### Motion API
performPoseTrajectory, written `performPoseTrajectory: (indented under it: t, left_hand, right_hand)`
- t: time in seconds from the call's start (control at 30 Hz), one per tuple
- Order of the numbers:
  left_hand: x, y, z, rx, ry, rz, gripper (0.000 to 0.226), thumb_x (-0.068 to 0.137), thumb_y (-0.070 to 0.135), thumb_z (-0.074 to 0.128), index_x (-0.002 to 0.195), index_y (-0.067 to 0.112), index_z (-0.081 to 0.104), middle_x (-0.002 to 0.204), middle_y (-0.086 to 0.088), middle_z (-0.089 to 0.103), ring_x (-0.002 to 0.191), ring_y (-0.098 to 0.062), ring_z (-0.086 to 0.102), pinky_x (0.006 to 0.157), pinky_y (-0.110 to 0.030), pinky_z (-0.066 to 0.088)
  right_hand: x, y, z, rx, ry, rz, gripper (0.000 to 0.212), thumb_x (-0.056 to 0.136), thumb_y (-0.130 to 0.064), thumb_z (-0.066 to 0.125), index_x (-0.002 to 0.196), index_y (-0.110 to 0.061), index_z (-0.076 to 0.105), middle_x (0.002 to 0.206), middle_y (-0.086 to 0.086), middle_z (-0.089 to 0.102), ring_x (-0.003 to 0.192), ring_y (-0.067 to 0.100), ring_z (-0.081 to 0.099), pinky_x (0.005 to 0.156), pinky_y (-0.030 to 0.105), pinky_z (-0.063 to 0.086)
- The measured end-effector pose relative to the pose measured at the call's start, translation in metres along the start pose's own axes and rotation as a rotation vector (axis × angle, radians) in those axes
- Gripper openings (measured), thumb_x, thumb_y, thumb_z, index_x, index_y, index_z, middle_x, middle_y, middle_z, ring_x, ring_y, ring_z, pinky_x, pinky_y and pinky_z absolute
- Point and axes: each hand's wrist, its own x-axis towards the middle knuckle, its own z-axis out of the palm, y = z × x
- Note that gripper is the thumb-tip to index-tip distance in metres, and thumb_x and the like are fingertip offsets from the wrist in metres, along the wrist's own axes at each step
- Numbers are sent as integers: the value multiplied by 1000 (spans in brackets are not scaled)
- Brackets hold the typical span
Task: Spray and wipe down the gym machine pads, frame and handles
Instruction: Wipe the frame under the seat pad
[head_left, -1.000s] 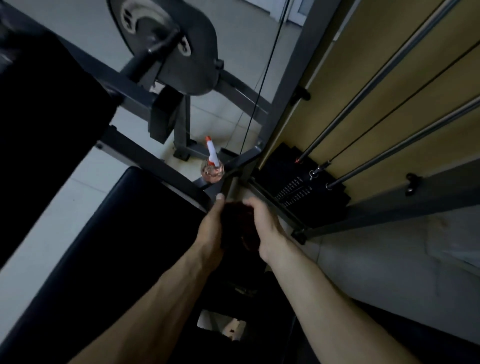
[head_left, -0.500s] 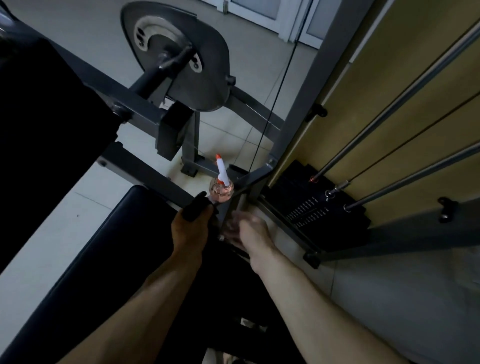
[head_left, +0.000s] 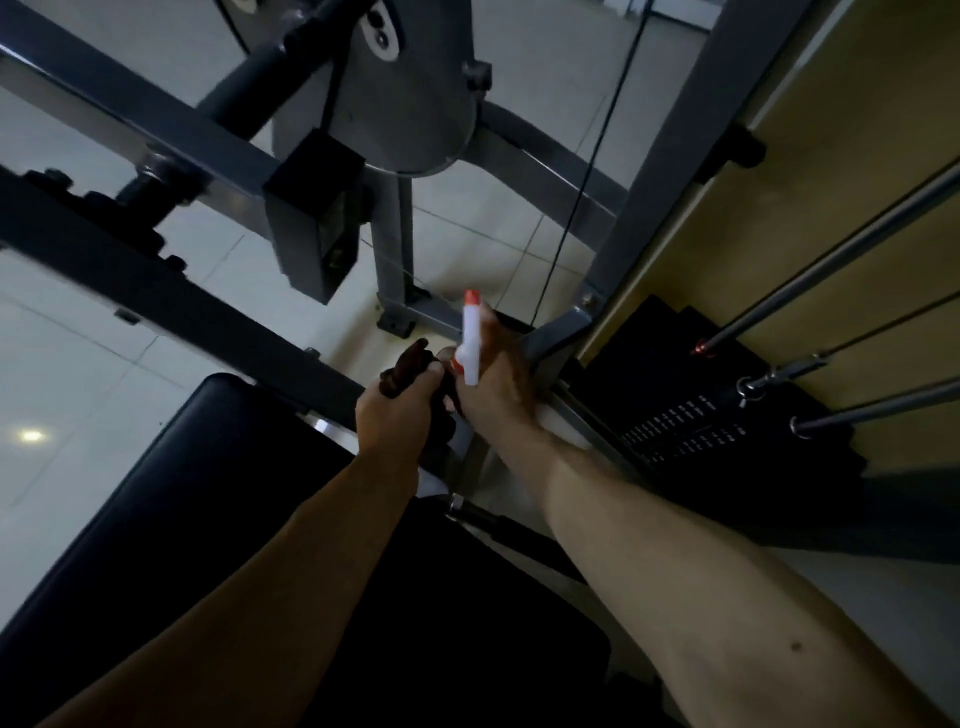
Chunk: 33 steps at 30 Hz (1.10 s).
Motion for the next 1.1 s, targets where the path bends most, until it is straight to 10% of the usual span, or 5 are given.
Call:
performPoseTrajectory:
  t: [0.13,0.33,0.5,0.73,1.1]
  left_hand:
    - [-22,-11,36,63,-115,-12,12,93,19,75,92,12,66,71,-2,73,57,-10,69,49,-20,54]
    - [-59,-71,119,377,-412,-105,11,84,9,78,82,-1,74,66,-11,66,53,-25,56,52,-32,46]
    - [-70,-114,165,471,-454,-282,13,88,13,74,76,7,72,54,-7,58,40,-19,43,43,-26,36]
    - [-41,-160,223,-252,-589,-672,32,92,31,49,106,8,66,93,-12,66,66,-17,59,49,-22,49]
    - [8,-138,243,-515,-464,-513,24,90,25,53,103,16,71,99,-2,69,80,-20,65,76,-25,54]
  right_hand:
    - [-45,22,-49,90,57,5,73,93,-41,62,156,-24,32,142,10,52,126,31,57,103,50,52]
    - [-114,128,-158,-334,198,15,82,79,-26,65,156,-29,35,164,-5,35,146,19,41,107,44,41]
    - [-143,201,-220,-428,70,294,63,74,-13,74,133,-25,53,122,-6,62,113,24,61,85,34,42]
    - [-144,256,-222,-206,46,529,52,81,-52,56,131,-38,58,109,-6,66,97,18,63,85,40,56]
    - [-115,275,-180,-129,94,517,30,91,-27,65,120,-30,65,107,-5,65,94,18,62,82,33,53]
